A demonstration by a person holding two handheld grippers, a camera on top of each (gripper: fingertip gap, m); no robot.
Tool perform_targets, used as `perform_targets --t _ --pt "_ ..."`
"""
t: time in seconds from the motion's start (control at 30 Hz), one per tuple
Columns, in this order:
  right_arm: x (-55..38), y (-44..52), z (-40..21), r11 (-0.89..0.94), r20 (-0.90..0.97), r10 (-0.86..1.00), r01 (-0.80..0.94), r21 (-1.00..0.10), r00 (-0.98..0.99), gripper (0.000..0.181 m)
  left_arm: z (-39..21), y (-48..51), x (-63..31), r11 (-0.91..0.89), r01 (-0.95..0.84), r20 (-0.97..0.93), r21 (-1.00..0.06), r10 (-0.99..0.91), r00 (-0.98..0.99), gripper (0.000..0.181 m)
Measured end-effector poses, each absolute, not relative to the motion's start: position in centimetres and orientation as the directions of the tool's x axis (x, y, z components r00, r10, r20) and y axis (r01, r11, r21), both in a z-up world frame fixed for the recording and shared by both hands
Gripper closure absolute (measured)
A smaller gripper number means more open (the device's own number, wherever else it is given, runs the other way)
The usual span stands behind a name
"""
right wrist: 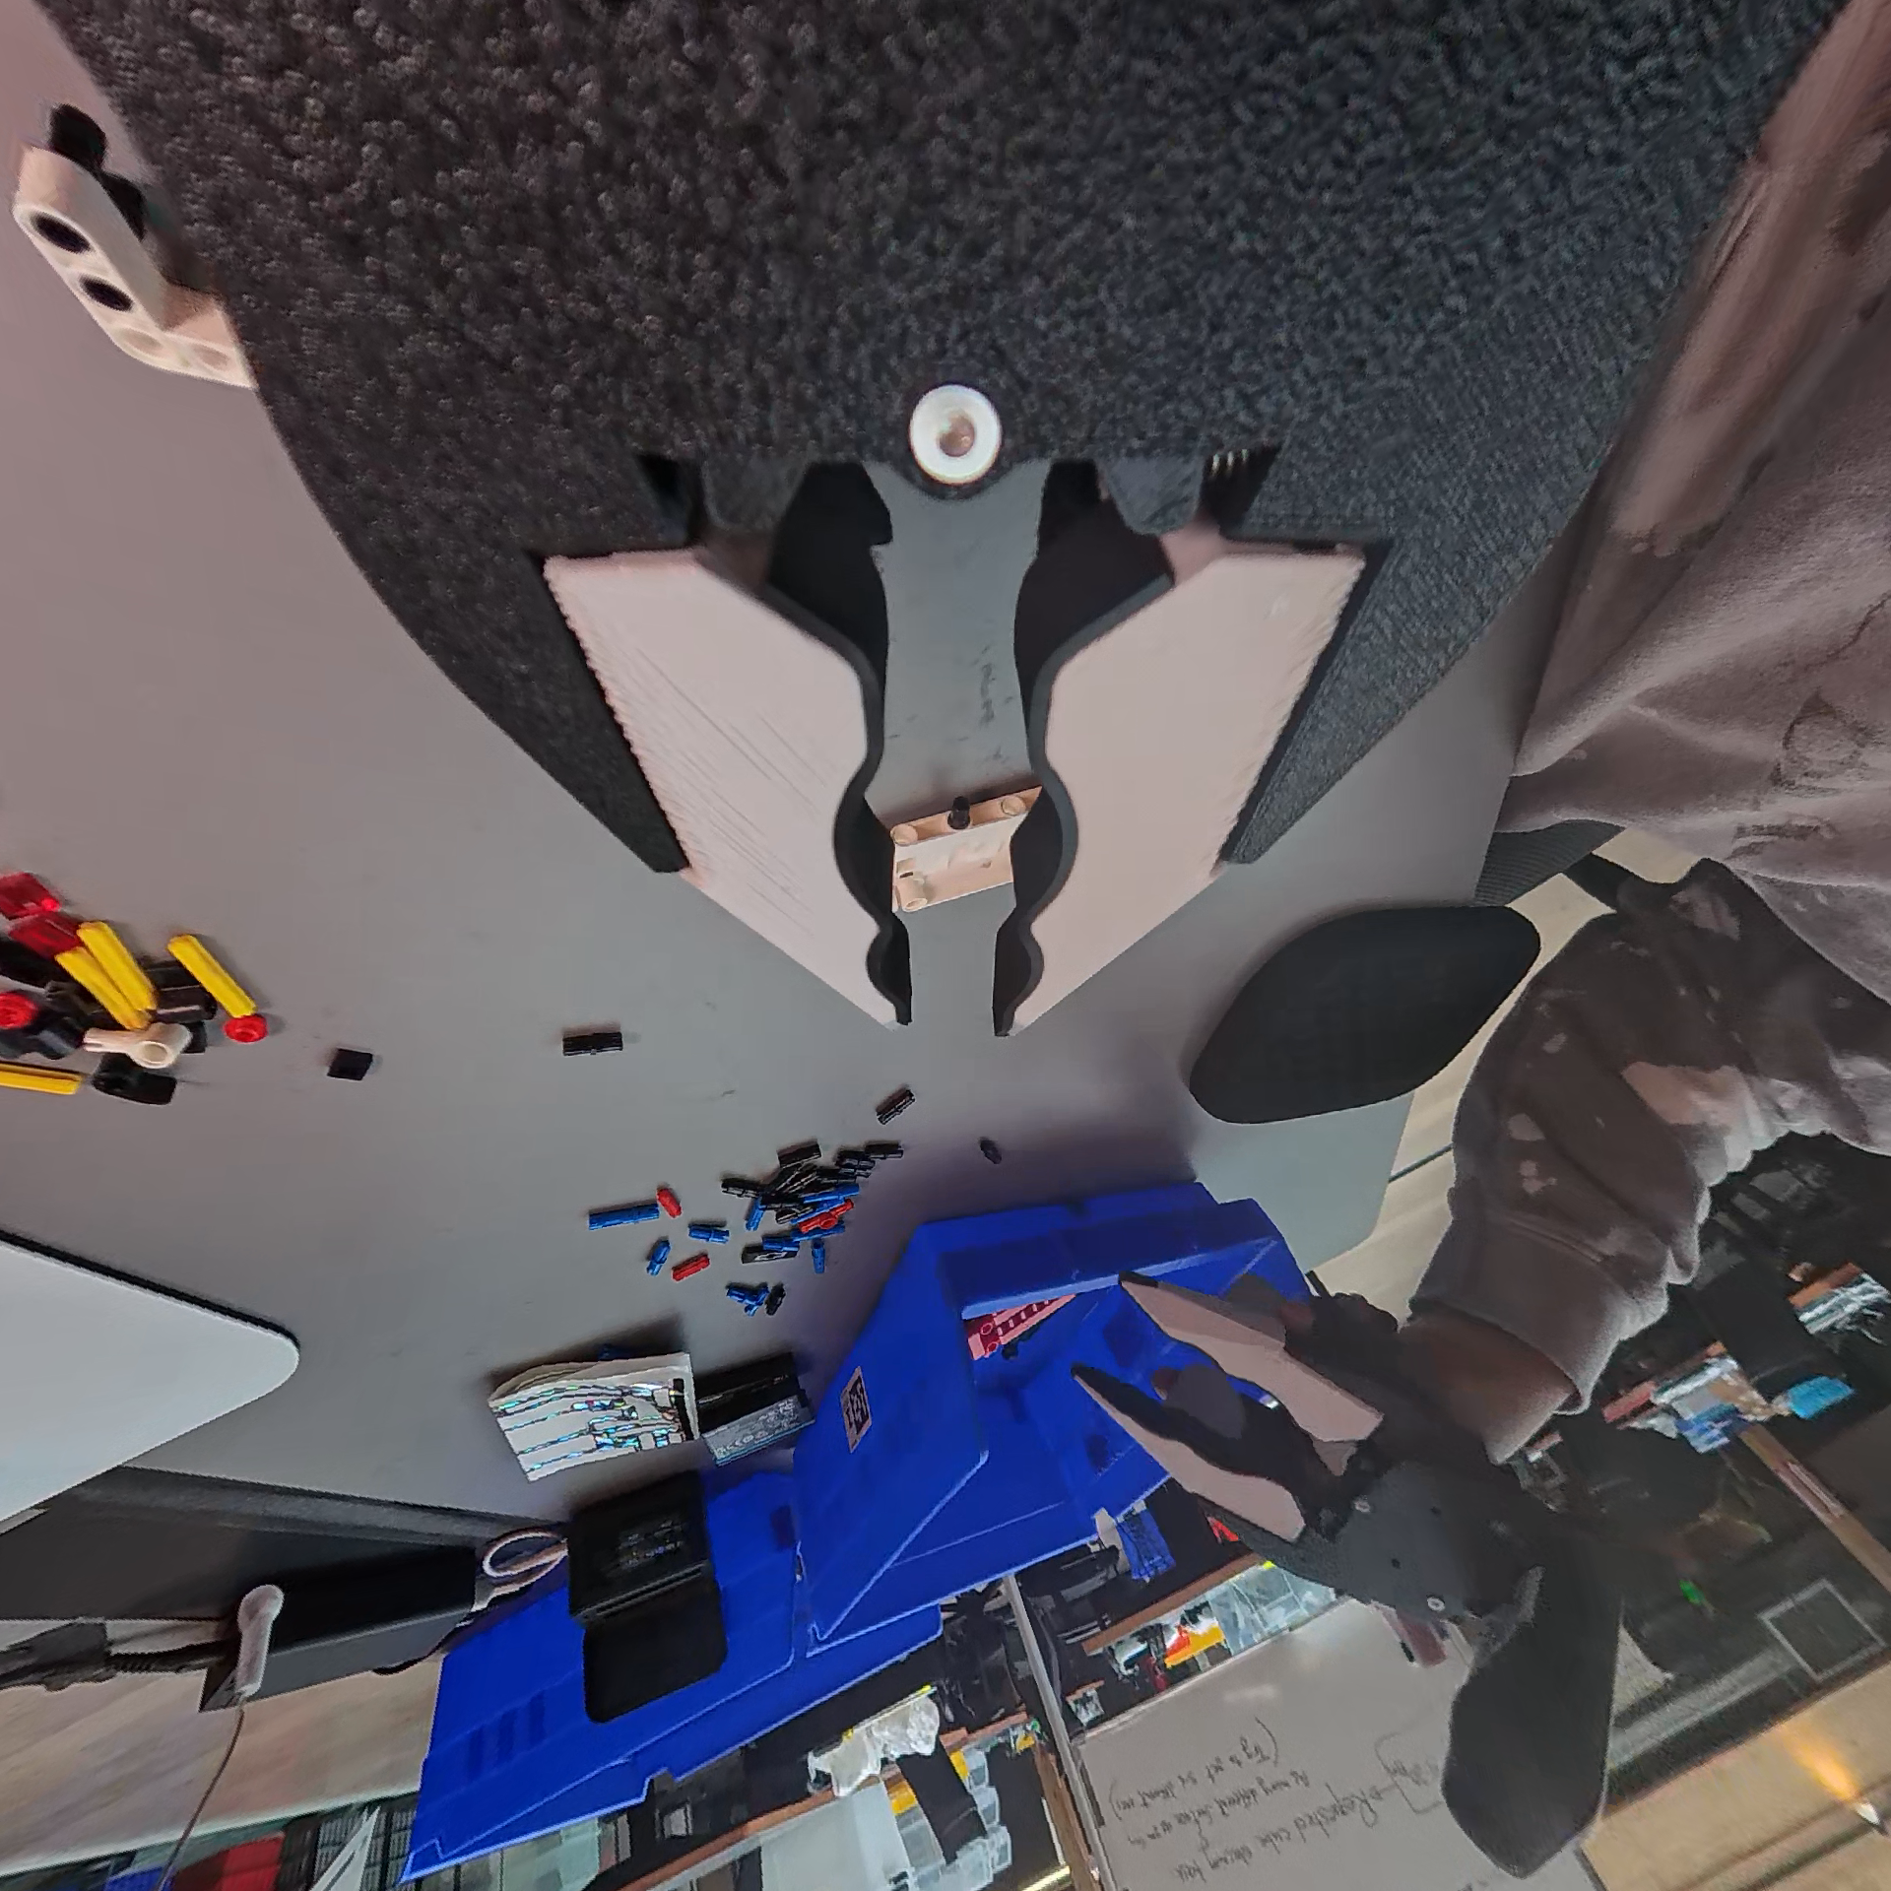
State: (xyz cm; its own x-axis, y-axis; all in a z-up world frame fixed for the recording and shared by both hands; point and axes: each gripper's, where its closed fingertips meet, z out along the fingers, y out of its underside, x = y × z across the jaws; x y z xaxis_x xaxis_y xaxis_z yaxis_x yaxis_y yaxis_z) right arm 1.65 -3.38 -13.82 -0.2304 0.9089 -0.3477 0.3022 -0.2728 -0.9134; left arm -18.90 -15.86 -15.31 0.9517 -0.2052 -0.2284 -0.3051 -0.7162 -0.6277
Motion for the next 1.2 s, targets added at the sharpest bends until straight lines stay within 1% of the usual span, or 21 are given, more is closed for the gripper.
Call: perform_targets --t 0.13,0.23,0.3,0.47,0.63,0.7,0.73,0.8,0.9,1.0,1.1,1.2 --pt "1.7 -3.5 -13.8 -0.269 -0.346 0.909 0.305 -0.914 -0.235 0.166 -18.0 -16.9 -19.5 -0.816 -0.325 -0.239 -0.478 -0.235 0.942 0.149" --pt "1.8 -3.4 -13.8 -0.256 -0.332 0.914 0.306 -0.917 -0.232 0.166 -19.3 -18.4 -20.8 -0.855 -0.362 -0.272 -0.372 -0.272 0.923 0.158" --pt "1.8 -3.3 -13.7 -0.257 -0.332 0.915 0.304 -0.917 -0.231 0.166 -19.3 -19.2 -21.0 -0.854 -0.373 -0.257 -0.362 -0.293 0.921 0.159" --pt "1.8 -3.2 -13.7 -0.275 -0.350 0.908 0.303 -0.912 -0.230 0.166 -19.2 -21.8 -22.1 -0.863 -0.424 -0.267 -0.274 -0.355 0.896 0.160" --pt "1.8 -3.3 -13.8 -0.273 -0.350 0.908 0.307 -0.912 -0.229 0.166 -18.8 -23.0 -23.1 -0.870 -0.410 -0.273 -0.274 -0.338 0.900 0.159" --pt "1.8 -3.3 -13.9 -0.276 -0.352 0.908 0.309 -0.910 -0.229 0.166 -18.0 -22.9 -22.8 -0.854 -0.404 -0.268 -0.326 -0.326 0.906 0.158" --pt "1.7 -3.3 -13.9 -0.278 -0.354 0.907 0.309 -0.910 -0.228 0.166 -17.2 -22.5 -22.5 -0.839 -0.393 -0.258 -0.377 -0.313 0.914 0.156" --pt "1.7 -3.3 -13.9 -0.282 -0.359 0.905 0.309 -0.908 -0.230 0.166 -15.2 -21.2 -21.7 -0.778 -0.365 -0.245 -0.511 -0.274 0.930 0.152" --pt "1.7 -3.5 -14.0 -0.285 -0.364 0.902 0.313 -0.906 -0.233 0.166 -11.8 -18.6 -19.9 -0.628 -0.321 -0.220 -0.709 -0.236 0.947 0.144" --pt "1.7 -3.5 -14.0 -0.276 -0.356 0.905 0.315 -0.908 -0.233 0.166 -9.0 -16.3 -17.6 -0.454 -0.258 -0.166 -0.853 -0.232 0.958 0.138" --pt "1.8 -3.5 -13.8 -0.275 -0.352 0.906 0.307 -0.911 -0.235 0.166 -7.2 -14.2 -15.0 -0.303 -0.159 -0.083 -0.940 -0.251 0.965 0.137" --pt "1.9 -3.5 -13.4 -0.266 -0.338 0.909 0.286 -0.921 -0.243 0.166 -6.0 -12.2 -11.4 -0.178 0.023 0.080 -0.984 -0.319 0.944 0.136"
